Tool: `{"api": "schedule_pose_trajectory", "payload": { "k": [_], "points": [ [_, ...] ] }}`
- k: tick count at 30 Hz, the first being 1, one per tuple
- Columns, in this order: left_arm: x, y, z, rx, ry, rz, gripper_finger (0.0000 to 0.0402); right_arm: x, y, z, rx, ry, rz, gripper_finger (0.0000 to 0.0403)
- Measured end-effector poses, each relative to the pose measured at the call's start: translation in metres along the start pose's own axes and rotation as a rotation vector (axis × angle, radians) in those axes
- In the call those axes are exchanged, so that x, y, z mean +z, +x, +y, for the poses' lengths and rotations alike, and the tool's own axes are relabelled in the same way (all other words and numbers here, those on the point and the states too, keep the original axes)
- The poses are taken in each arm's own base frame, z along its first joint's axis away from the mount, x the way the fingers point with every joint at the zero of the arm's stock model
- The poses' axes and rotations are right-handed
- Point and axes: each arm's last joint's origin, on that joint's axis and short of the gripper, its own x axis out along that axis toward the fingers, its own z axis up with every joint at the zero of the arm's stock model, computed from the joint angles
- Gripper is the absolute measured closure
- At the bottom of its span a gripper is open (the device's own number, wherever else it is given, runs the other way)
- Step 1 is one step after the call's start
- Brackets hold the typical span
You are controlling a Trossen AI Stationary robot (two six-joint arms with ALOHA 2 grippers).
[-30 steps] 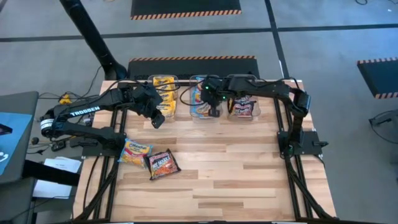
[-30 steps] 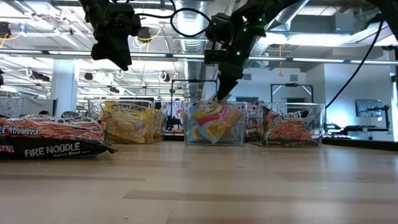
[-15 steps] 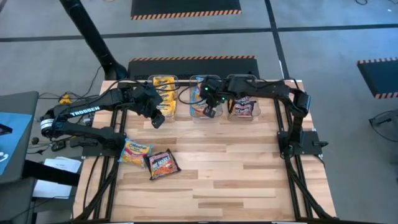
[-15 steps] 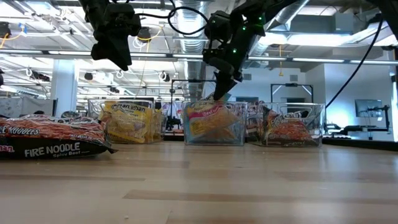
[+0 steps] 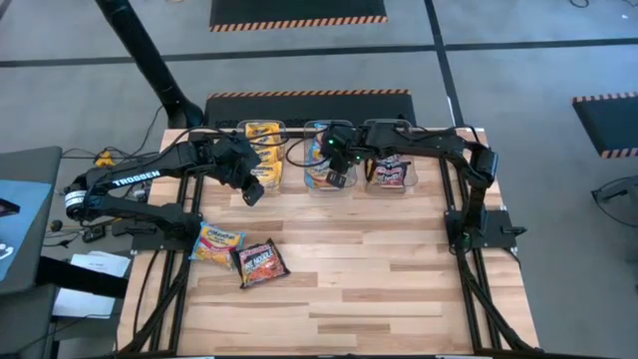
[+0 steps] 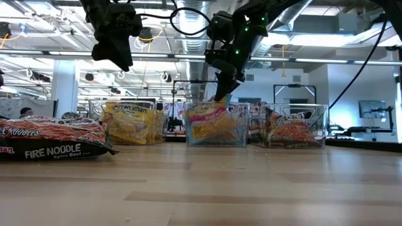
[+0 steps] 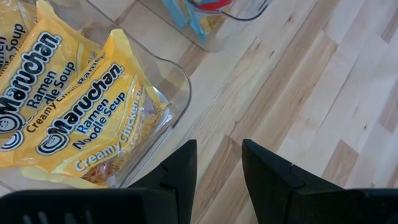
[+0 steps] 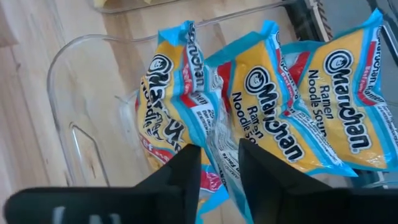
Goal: Sort Maruchan noodles
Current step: Put the blue noodle pack into the middle transparent bin, then put the black noodle pack into the right transparent bin
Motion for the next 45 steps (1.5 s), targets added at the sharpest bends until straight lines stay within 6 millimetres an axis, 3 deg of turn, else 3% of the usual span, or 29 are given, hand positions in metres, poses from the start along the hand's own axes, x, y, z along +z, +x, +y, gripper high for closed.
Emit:
{"api": "schedule_pose_trajectory", "payload": {
  "k": [9,23,31,37,45],
  "points": [
    [-0.003,0.000,0.001,0.011,-0.001,0.033,0.0287,-0.003,-0.001,0.000,0.003,-0.004,0.037,0.0237],
    [-0.008,0.000,0.002,-0.006,-0.021,0.087,0.0287,0.018,-0.042,-0.002,0.012,-0.013,0.074,0.0227],
    [-0.021,-0.002,-0.001,-0.016,-0.013,0.226,0.0287,0.023,-0.058,0.020,0.046,-0.064,0.086,0.0227],
    [-0.038,-0.005,-0.014,-0.020,-0.015,0.356,0.0287,0.022,-0.061,0.038,0.069,-0.108,0.096,0.0227],
    [-0.050,-0.008,-0.033,-0.042,0.036,0.398,0.0287,0.018,-0.064,0.056,0.091,-0.153,0.120,0.0227]
  ]
}}
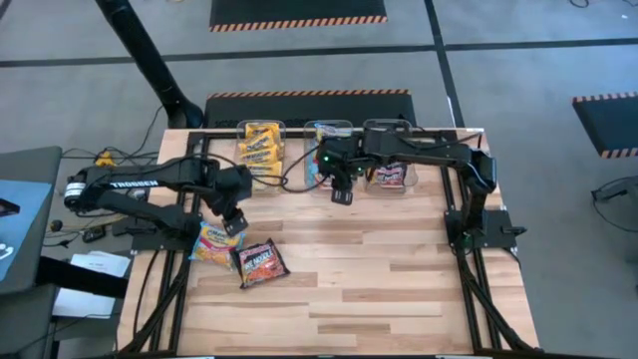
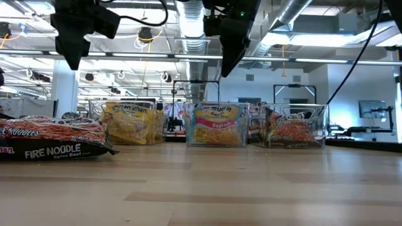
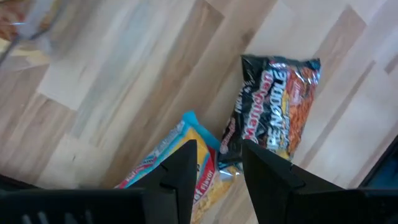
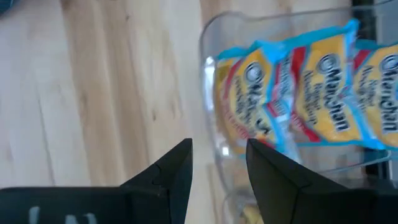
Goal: Sort Maruchan noodles
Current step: Put the black noodle pack into the right transparent bin
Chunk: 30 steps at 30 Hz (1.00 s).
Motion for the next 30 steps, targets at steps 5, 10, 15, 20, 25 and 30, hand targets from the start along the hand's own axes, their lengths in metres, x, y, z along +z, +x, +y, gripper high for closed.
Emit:
{"api": "schedule_pose_trajectory", "payload": {
  "k": [5,10,15,20,25,30],
  "points": [
    [-0.006,0.001,-0.009,-0.015,0.063,0.016,0.0285,-0.007,-0.002,0.016,0.022,-0.047,0.076,0.0227],
    [-0.009,0.005,-0.017,-0.020,0.106,0.037,0.0266,-0.014,-0.006,0.039,0.045,-0.093,0.147,0.0227],
    [-0.002,0.017,-0.029,-0.037,0.128,0.028,0.0240,-0.019,-0.010,0.064,0.060,-0.082,0.181,0.0227],
    [0.004,0.032,-0.046,-0.072,0.133,0.023,0.0235,-0.022,-0.014,0.087,0.074,-0.101,0.186,0.0227],
    [0.002,0.047,-0.058,-0.023,0.140,0.037,0.0239,-0.027,-0.019,0.106,0.084,-0.111,0.198,0.0227],
    [-0.004,0.062,-0.071,0.043,0.147,0.043,0.0239,-0.031,-0.022,0.121,0.093,-0.131,0.201,0.0227]
  ]
}}
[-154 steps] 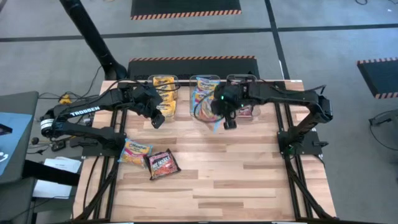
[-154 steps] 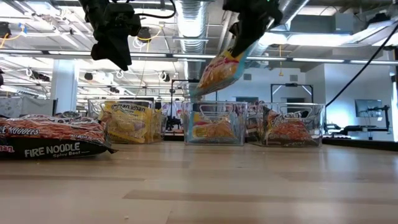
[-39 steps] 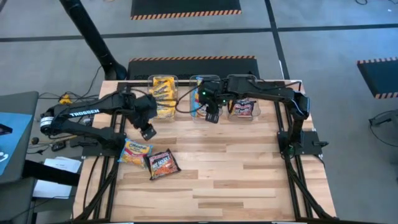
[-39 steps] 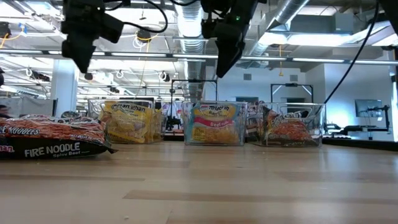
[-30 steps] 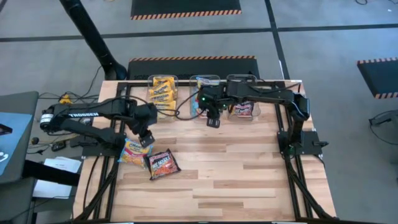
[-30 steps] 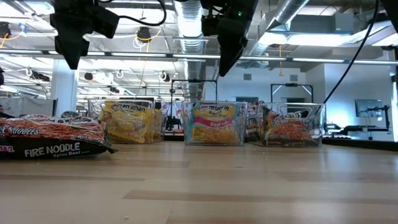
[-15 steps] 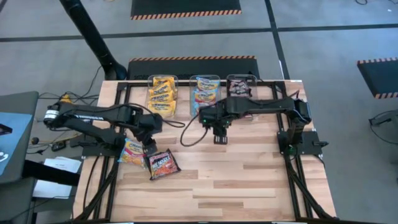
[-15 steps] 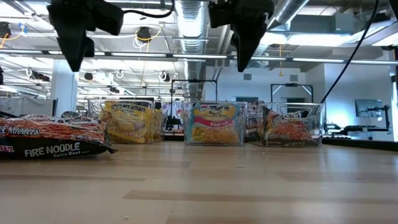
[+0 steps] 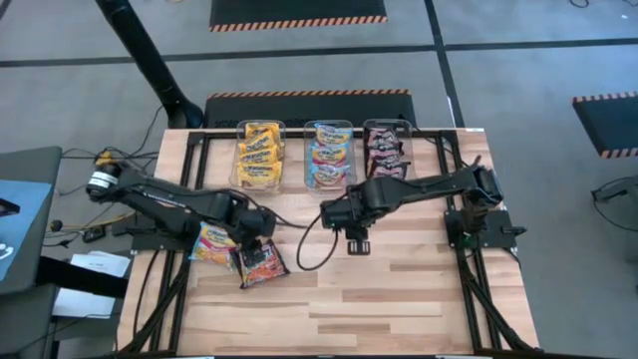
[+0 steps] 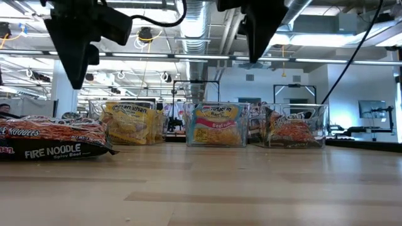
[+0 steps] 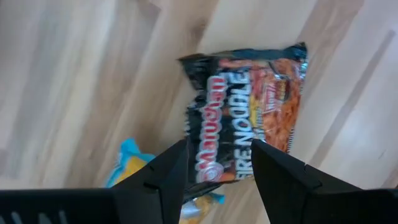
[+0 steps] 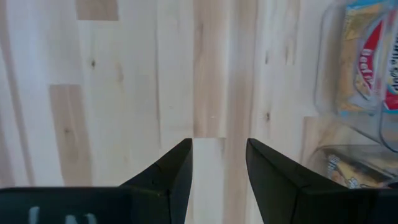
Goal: Sort Maruchan noodles
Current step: Put the black noodle pack into the right transparent bin
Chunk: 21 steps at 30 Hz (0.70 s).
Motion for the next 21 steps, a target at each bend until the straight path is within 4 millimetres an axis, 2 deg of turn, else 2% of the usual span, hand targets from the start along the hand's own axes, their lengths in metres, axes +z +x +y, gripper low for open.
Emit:
{"api": "schedule_pose_trajectory", "payload": {
  "k": [10,21],
  "points": [
    [-0.007,0.044,-0.033,0.041,0.070,0.092,0.0239,-0.002,-0.002,0.016,0.008,-0.017,-0.004,0.0227],
    [-0.009,0.096,-0.040,0.172,0.033,0.195,0.0239,-0.002,-0.002,0.017,0.009,0.005,-0.004,0.0227]
  ]
}}
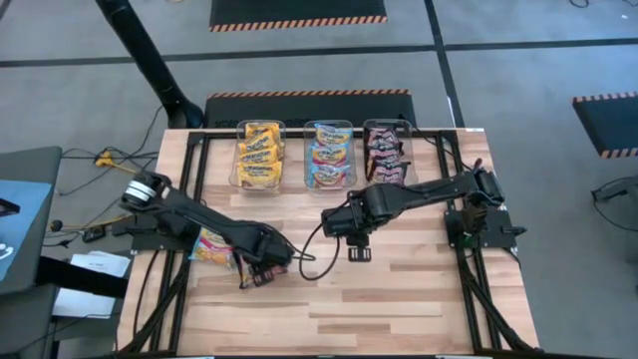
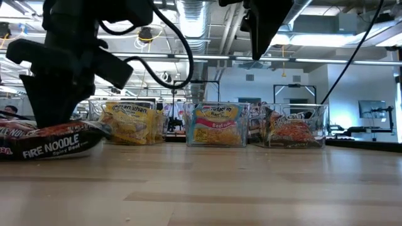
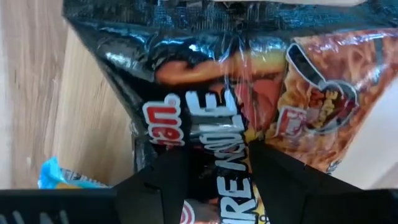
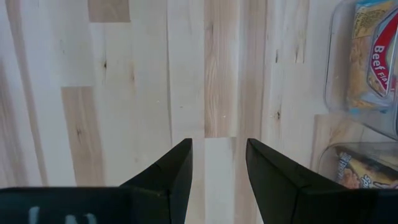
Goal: Sort Maruchan noodles
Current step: Put the black noodle pack into the right transparent bin
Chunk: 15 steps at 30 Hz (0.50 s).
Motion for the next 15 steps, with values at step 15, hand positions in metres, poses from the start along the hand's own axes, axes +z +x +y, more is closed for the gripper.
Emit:
{"api": "schedule_pose_trajectory", "payload": {
  "k": [15],
  "points": [
    [0.003,0.009,-0.003,0.003,0.013,-0.009,0.0346,0.001,0.000,0.000,0.001,0.000,-0.009,0.0227]
  ]
}}
